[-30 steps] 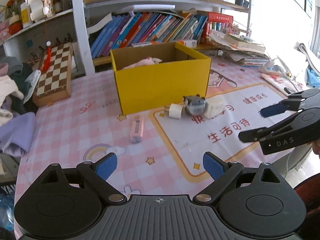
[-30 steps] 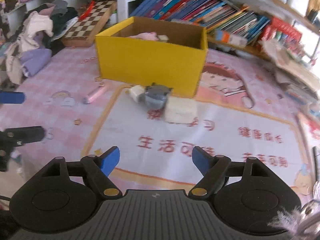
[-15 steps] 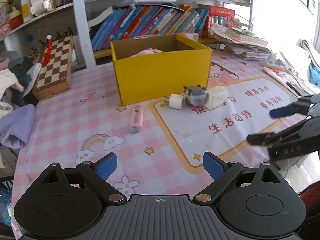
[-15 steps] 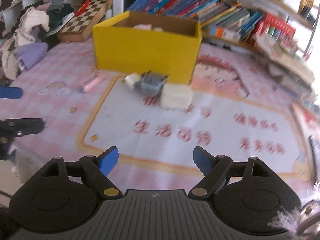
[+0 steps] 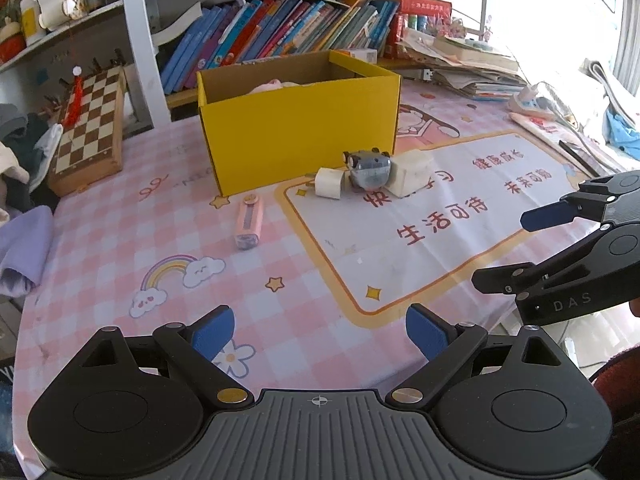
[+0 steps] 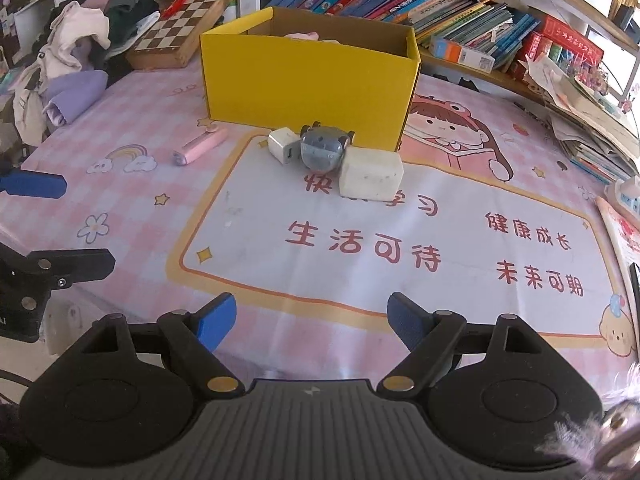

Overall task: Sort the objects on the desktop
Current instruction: 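Move the left tool toward the pink comb while the right tool approaches the white block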

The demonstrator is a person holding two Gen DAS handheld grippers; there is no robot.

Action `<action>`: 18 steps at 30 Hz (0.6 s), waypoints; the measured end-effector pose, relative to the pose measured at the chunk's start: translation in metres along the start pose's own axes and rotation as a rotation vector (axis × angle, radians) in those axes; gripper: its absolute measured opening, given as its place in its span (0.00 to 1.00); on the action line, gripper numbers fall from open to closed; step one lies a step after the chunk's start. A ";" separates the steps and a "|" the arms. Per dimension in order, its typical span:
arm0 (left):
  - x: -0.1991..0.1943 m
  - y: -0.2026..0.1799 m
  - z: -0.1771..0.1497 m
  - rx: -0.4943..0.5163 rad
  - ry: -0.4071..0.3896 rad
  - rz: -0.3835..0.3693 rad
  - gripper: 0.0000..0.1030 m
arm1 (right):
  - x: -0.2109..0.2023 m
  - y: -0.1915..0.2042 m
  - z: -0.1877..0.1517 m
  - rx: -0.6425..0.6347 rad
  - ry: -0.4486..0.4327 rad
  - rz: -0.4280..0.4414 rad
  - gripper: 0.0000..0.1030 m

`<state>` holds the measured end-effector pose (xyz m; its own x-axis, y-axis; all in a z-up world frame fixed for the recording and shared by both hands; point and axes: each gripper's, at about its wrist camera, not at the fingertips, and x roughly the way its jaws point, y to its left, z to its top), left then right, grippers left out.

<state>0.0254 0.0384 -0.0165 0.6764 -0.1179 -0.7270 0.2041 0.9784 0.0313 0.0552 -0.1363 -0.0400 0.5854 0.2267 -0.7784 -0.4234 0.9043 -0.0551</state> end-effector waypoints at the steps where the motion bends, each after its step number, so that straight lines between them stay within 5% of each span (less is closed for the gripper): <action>1: 0.000 0.000 0.000 0.002 0.001 -0.001 0.92 | 0.000 0.000 0.000 0.000 0.001 0.001 0.80; 18: 0.010 0.000 0.003 -0.012 0.010 -0.010 0.92 | 0.006 -0.006 0.002 0.000 0.025 -0.005 0.81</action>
<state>0.0340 0.0366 -0.0215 0.6672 -0.1259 -0.7341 0.2023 0.9792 0.0159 0.0623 -0.1397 -0.0431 0.5700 0.2127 -0.7937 -0.4202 0.9055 -0.0591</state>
